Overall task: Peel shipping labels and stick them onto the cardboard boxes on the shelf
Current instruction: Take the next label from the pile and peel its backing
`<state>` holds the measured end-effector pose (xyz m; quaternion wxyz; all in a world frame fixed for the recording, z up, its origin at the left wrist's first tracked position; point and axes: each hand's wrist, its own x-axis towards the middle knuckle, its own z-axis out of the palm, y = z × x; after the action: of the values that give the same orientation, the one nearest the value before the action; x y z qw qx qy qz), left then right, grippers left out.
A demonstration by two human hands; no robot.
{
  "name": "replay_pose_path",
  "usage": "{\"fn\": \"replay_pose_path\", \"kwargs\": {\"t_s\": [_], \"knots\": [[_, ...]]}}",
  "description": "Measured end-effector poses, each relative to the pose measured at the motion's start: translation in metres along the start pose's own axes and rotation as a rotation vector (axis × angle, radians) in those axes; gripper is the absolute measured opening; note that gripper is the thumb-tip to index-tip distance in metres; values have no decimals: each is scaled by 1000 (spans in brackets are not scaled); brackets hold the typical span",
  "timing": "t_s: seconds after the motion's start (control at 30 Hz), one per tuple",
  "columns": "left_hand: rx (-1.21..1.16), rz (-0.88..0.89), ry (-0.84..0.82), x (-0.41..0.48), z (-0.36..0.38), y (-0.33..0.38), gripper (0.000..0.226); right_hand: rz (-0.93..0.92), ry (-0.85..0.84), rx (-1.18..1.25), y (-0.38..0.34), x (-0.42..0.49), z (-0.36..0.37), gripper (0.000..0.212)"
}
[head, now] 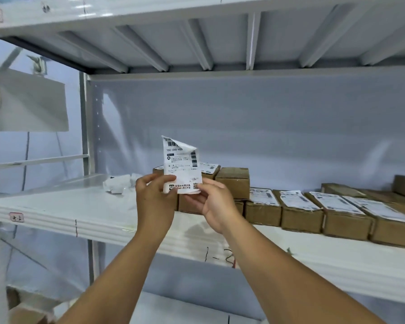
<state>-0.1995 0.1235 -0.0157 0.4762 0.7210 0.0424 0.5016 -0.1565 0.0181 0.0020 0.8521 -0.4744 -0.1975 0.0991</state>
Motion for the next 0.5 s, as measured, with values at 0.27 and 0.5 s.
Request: {"fn": "replay_pose_path", "kwargs": {"t_s": [0.27,0.5], "knots": [[-81,-30,-42,-23,41,15,20,-61,-36,-147,-14,-15,-53,12],[93,109,-11,-38,51,3,20,-78,64,-287,-15,-17,-73,4]]}}
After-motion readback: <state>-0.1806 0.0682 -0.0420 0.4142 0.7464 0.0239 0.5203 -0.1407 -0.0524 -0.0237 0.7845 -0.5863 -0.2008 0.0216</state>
